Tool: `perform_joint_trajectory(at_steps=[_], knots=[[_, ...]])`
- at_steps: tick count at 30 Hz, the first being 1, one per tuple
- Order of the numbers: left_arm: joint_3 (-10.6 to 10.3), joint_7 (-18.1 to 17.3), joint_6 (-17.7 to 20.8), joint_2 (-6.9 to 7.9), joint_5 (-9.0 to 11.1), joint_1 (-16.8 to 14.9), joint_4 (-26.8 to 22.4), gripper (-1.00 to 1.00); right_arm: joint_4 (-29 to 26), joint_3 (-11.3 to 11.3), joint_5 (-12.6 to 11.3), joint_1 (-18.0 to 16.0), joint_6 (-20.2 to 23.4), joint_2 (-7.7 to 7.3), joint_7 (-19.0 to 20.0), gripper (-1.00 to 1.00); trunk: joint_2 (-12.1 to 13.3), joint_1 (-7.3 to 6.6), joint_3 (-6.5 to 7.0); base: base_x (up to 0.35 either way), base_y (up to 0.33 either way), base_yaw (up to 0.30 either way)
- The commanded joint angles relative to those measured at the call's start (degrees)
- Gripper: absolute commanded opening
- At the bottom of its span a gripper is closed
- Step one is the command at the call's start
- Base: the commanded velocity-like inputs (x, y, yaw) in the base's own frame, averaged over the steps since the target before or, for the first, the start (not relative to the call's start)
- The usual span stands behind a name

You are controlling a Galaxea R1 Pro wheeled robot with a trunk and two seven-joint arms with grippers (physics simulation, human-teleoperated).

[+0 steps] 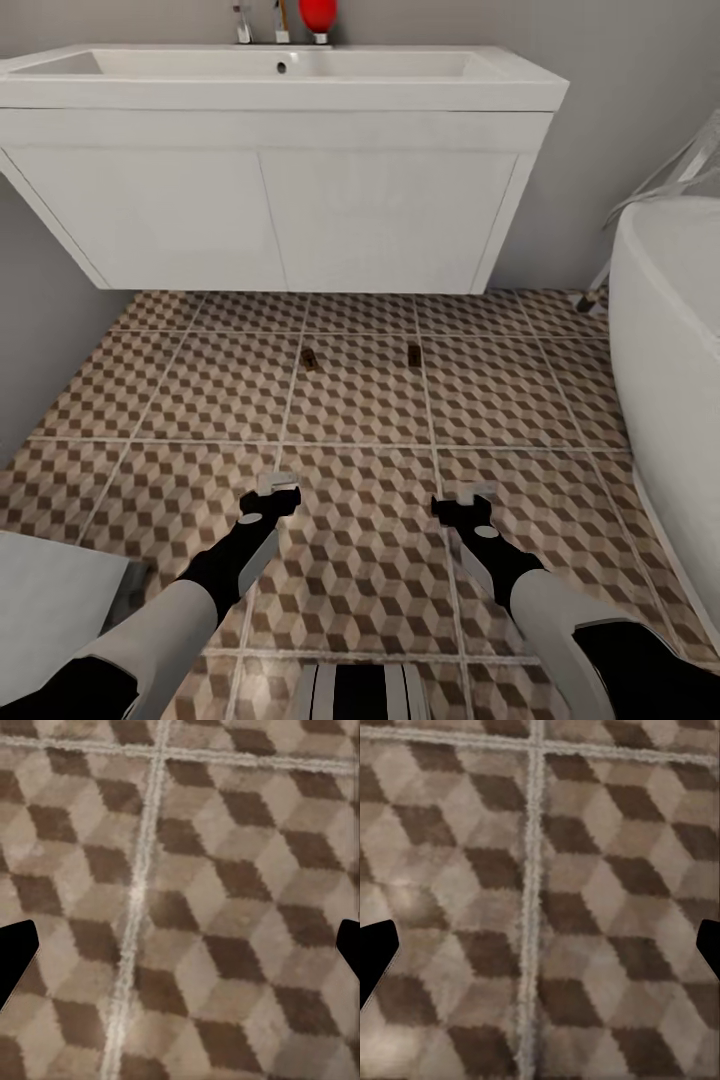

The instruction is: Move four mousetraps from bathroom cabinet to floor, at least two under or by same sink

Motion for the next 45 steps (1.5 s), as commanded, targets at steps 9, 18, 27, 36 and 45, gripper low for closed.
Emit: perform_joint_trajectory(at_steps=[9, 18, 27, 36, 45], knots=[[1.5, 1.3, 0.1, 0.09, -0.3, -0.1, -2.0, 1.00, -1.5, 0.9, -0.2, 0.0, 0.9, 0.61, -0.8, 1.00, 0.0, -0.09, 0.63, 0.000, 0.000, 0.000], [1.2, 1.4, 0.7, -0.17, -0.6, 0.0, -2.5, 1.00, 0.9, 0.7, -0.3, 0.0, 1.8, 0.55, -0.8, 1.00, 0.0, -0.09, 0.63, 0.000, 0.000, 0.000], [1.2, 1.4, 0.8, -0.19, -0.6, 0.0, -2.4, 1.00, 3.4, 0.6, -0.3, 0.0, 2.1, 0.53, -0.9, 1.00, 0.0, -0.09, 0.63, 0.000, 0.000, 0.000], [1.2, 1.3, 0.8, -0.20, -0.6, 0.0, -2.4, 1.00, 3.5, 0.6, -0.2, 0.0, 2.1, 0.52, -0.9, 1.00, 0.0, -0.09, 0.63, 0.000, 0.000, 0.000], [1.2, 1.3, 0.8, -0.20, -0.6, 0.1, -2.4, 1.00, 3.5, 0.6, -0.1, 0.0, 2.1, 0.52, -0.9, 1.00, 0.1, -0.29, 2.40, 0.000, 0.000, 0.000]])
